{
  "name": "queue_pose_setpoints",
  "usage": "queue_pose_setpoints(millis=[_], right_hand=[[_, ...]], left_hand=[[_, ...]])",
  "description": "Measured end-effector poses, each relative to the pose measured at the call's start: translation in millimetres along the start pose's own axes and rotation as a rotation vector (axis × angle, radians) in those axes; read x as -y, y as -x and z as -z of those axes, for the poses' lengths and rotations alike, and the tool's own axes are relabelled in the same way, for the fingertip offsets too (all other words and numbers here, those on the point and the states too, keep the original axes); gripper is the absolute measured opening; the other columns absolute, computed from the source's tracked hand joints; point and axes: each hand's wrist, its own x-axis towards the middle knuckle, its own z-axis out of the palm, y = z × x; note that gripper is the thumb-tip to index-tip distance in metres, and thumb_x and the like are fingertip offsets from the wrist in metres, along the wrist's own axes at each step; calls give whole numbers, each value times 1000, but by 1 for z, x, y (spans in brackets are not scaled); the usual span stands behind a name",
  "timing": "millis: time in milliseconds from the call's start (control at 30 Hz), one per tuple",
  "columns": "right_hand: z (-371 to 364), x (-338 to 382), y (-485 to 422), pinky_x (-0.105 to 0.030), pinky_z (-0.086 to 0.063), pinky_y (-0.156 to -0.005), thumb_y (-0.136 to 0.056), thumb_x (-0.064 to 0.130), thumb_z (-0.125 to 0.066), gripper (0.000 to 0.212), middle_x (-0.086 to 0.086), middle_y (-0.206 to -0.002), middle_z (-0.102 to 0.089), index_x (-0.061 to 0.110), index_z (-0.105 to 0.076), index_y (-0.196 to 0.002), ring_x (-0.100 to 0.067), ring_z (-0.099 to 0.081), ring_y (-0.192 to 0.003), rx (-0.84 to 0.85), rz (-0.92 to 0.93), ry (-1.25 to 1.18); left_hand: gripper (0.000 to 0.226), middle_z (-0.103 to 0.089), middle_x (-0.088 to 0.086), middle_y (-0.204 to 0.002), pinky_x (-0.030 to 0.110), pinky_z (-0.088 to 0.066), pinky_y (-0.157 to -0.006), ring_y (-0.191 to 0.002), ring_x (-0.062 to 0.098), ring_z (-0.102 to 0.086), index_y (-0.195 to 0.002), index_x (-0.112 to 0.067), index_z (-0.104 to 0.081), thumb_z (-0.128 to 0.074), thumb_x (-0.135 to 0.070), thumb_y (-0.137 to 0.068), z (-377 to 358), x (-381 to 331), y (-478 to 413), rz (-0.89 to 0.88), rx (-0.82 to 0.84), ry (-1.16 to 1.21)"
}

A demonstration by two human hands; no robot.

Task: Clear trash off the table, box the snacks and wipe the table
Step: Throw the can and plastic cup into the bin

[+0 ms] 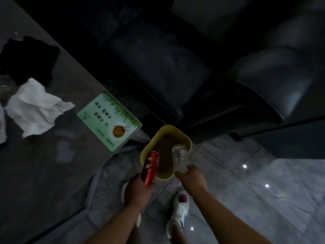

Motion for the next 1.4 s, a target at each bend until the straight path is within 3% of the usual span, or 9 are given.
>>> queue_pose_setpoints(millis=[200, 367, 500, 633, 767, 933, 1200, 1400], right_hand=[[-27, -3, -51, -44, -60, -78, -83, 44, -73, 49, -10, -103, -72, 13, -61, -119, -27, -71, -90, 15, -81, -85], [-43, -3, -80, -36, -57, -73, -87, 46, -69, 40, 1, -94, -67, 18, -62, -115, -15, -67, -81, -4, -93, -105], [-60, -4, -109, -37, -58, -77, -89, 43, -69, 37, -4, -101, -71, 16, -62, -114, -18, -68, -87, 16, -131, -105], [-74, -8, -138, -30, -50, -66, -89, 46, -69, 34, 1, -87, -66, 17, -63, -106, -13, -63, -76, 22, -165, -101], [-87, -16, -153, -40, -58, -82, -92, 45, -64, 29, -3, -92, -70, 17, -64, -100, -18, -67, -85, 36, -155, -138], [-92, -27, -151, -41, -56, -82, -91, 38, -65, 20, 0, -95, -65, 24, -57, -102, -18, -65, -88, 68, -67, -59], [-79, -26, -140, -23, -40, -57, -93, 37, -61, 25, 1, -104, -62, 24, -59, -115, -10, -58, -82, 88, 92, 180], [-58, -10, -114, -34, -55, -72, -94, 38, -57, 28, -3, -108, -65, 23, -56, -117, -18, -63, -91, 67, 202, 345]], left_hand=[[29, -66, -5, -88, 30, -48, -67, -75, 17, -62, -94, -29, -60, -72, -50, -78, -23, -7, -50, 52, 20, -22], [37, -68, 2, -96, 32, -50, -68, -84, 23, -65, -101, -23, -63, -69, -50, -77, -38, -11, -82, 76, 56, -80], [38, -70, 5, -100, 34, -52, -72, -91, 27, -67, -104, -21, -66, -72, -45, -76, -51, -7, -107, 80, 79, -103], [46, -69, 10, -110, 33, -45, -73, -103, 31, -66, -113, -19, -65, -70, -49, -79, -65, -4, -131, 62, 80, -187], [55, -65, 13, -120, 37, -49, -80, -113, 34, -62, -122, -18, -61, -66, -56, -82, -79, -1, -146, 44, 103, -292], [57, -56, 18, -128, 41, -48, -90, -118, 39, -57, -128, -16, -56, -66, -51, -85, -81, 1, -146, 34, 131, -348], [48, -52, 12, -128, 41, -44, -89, -119, 35, -53, -128, -22, -51, -64, -39, -85, -63, -13, -128, -104, 130, -486], [63, -51, 10, -136, 42, -46, -91, -122, 32, -51, -144, -19, -42, -57, -41, -87, -45, -29, -105, -218, 117, -634]])
